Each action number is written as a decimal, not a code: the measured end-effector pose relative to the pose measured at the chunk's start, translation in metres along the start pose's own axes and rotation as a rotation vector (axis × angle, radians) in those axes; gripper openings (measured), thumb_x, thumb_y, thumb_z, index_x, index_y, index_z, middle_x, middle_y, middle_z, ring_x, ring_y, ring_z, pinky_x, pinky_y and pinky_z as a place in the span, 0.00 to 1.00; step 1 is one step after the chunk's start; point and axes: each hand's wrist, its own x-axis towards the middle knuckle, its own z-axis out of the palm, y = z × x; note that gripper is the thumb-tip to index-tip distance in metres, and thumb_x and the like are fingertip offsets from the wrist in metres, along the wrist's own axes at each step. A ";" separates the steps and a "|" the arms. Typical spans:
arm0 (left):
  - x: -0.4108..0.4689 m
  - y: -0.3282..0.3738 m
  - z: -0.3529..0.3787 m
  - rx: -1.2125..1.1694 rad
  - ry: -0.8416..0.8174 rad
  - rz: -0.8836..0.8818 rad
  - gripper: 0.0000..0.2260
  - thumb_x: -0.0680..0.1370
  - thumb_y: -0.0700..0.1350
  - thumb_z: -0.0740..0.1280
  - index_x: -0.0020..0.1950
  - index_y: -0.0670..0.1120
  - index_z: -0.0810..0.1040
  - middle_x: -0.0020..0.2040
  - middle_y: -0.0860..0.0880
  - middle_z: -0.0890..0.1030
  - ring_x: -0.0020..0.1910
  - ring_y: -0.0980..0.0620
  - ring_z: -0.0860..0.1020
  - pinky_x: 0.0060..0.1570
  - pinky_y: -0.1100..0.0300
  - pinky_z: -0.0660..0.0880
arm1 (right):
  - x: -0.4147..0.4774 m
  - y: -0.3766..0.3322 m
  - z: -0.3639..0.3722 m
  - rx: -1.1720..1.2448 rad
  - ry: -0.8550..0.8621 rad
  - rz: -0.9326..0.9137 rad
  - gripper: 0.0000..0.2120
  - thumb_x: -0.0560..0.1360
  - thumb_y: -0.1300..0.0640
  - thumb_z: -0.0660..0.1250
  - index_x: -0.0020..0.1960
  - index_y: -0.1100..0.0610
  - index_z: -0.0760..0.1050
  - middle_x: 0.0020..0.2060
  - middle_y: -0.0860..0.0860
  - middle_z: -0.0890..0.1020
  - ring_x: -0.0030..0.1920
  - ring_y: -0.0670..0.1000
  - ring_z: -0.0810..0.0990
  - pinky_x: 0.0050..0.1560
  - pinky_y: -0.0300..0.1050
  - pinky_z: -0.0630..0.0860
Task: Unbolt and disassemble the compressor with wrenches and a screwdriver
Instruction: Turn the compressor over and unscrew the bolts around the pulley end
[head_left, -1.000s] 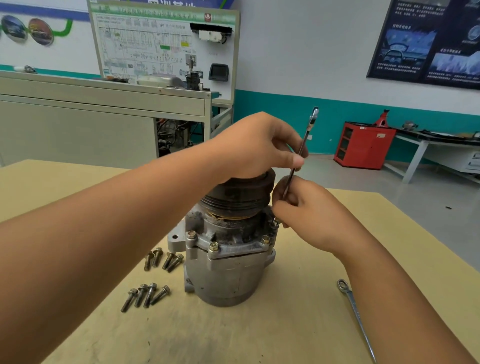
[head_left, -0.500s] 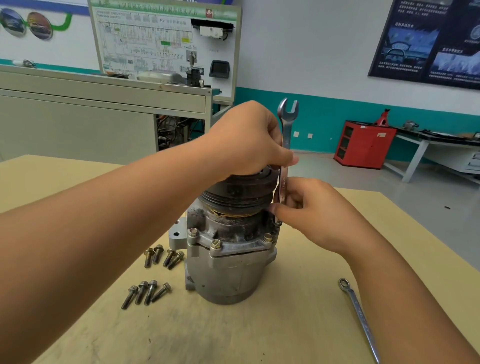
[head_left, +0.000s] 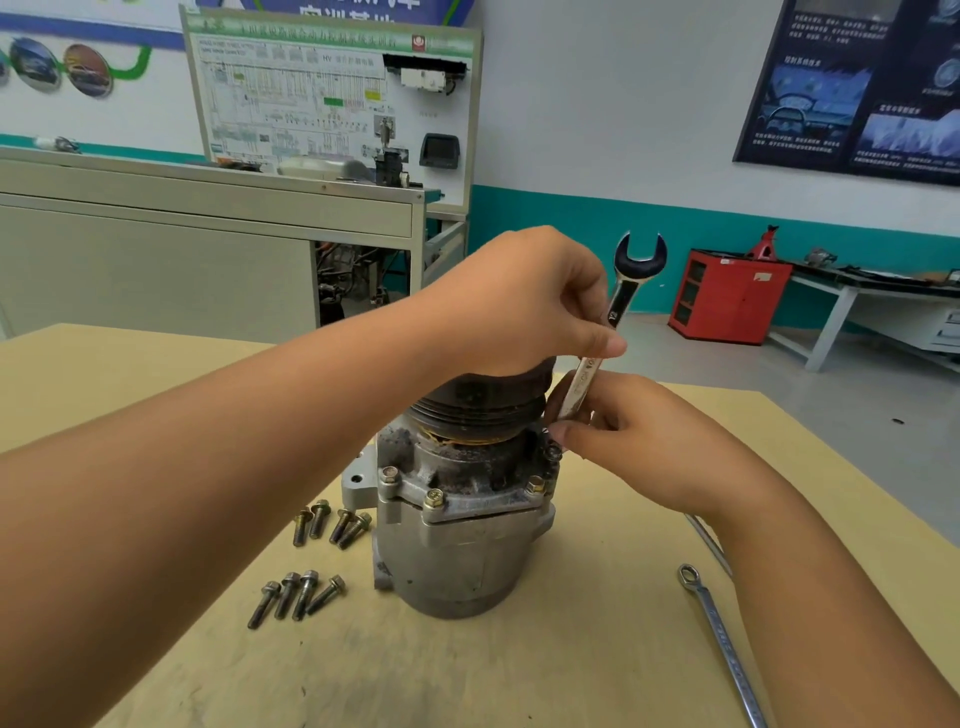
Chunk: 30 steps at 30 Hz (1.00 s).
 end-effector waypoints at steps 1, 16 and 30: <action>0.000 0.001 0.002 0.026 0.022 0.001 0.12 0.72 0.51 0.73 0.32 0.52 0.73 0.30 0.57 0.76 0.31 0.62 0.74 0.33 0.69 0.70 | 0.001 0.000 0.001 0.013 0.027 0.013 0.04 0.77 0.53 0.64 0.47 0.49 0.77 0.35 0.42 0.79 0.36 0.40 0.76 0.33 0.34 0.70; 0.011 -0.005 0.012 -0.062 -0.081 -0.054 0.05 0.78 0.49 0.67 0.52 0.58 0.78 0.39 0.60 0.76 0.38 0.62 0.75 0.38 0.72 0.69 | 0.006 -0.002 0.014 0.120 0.100 0.093 0.05 0.76 0.57 0.61 0.42 0.55 0.72 0.38 0.54 0.78 0.37 0.50 0.74 0.36 0.44 0.69; 0.006 -0.012 0.003 0.034 0.100 -0.207 0.13 0.73 0.54 0.71 0.35 0.50 0.73 0.30 0.53 0.73 0.29 0.57 0.70 0.21 0.73 0.65 | 0.006 -0.001 0.014 0.007 0.153 -0.004 0.11 0.75 0.55 0.67 0.36 0.50 0.70 0.23 0.45 0.66 0.25 0.42 0.66 0.26 0.35 0.62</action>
